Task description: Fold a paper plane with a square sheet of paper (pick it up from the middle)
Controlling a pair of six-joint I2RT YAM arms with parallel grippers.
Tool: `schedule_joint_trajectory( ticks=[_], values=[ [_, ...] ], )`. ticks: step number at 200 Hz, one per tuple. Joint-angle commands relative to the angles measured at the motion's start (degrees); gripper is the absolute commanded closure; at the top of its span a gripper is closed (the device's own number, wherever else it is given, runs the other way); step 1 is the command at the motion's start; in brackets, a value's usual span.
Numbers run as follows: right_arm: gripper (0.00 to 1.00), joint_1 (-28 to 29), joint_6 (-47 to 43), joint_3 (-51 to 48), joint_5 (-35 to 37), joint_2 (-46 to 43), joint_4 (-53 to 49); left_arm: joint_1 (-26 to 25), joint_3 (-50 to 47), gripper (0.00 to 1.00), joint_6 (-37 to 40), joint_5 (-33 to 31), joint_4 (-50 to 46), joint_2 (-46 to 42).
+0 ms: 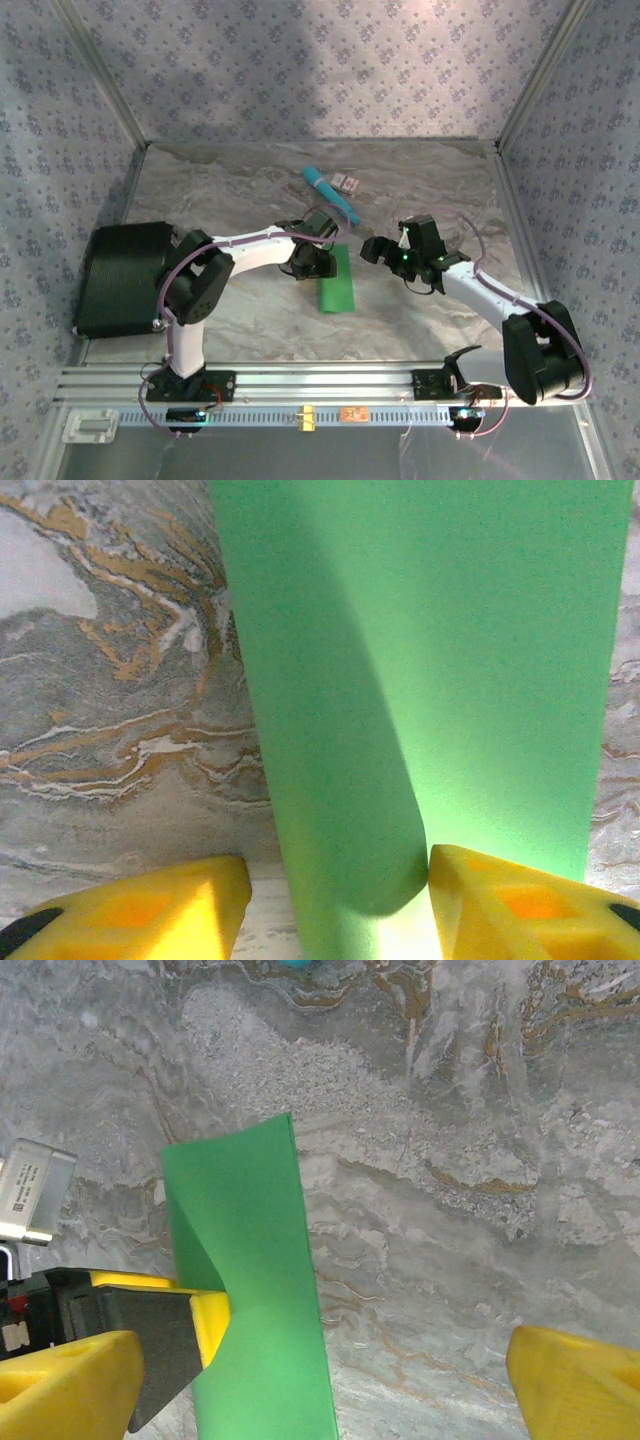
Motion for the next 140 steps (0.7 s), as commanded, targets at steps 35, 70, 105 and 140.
schedule_joint_trajectory(
  ticks=[35, 70, 105, 140],
  values=[
    [0.15, 0.40, -0.82, 0.87, -1.42, 2.10, 1.87, 0.40, -1.50, 0.47, 0.89, -3.05, 1.10, 4.58],
    [0.54, 0.57, -0.45, 0.85, -5.14, 4.98, 4.54, 0.33, -1.61, 0.47, 0.79, -3.02, 1.18, 4.51],
    [0.90, 1.91, -1.34, 3.70, -8.16, 10.71, 4.30, 0.38, -1.70, 0.47, 0.77, -2.88, 1.32, 4.60],
    [1.00, 3.28, -1.25, 5.70, -8.21, 15.26, 4.90, 0.31, -1.77, 0.47, 1.06, -2.88, 1.40, 4.51]
  ],
)
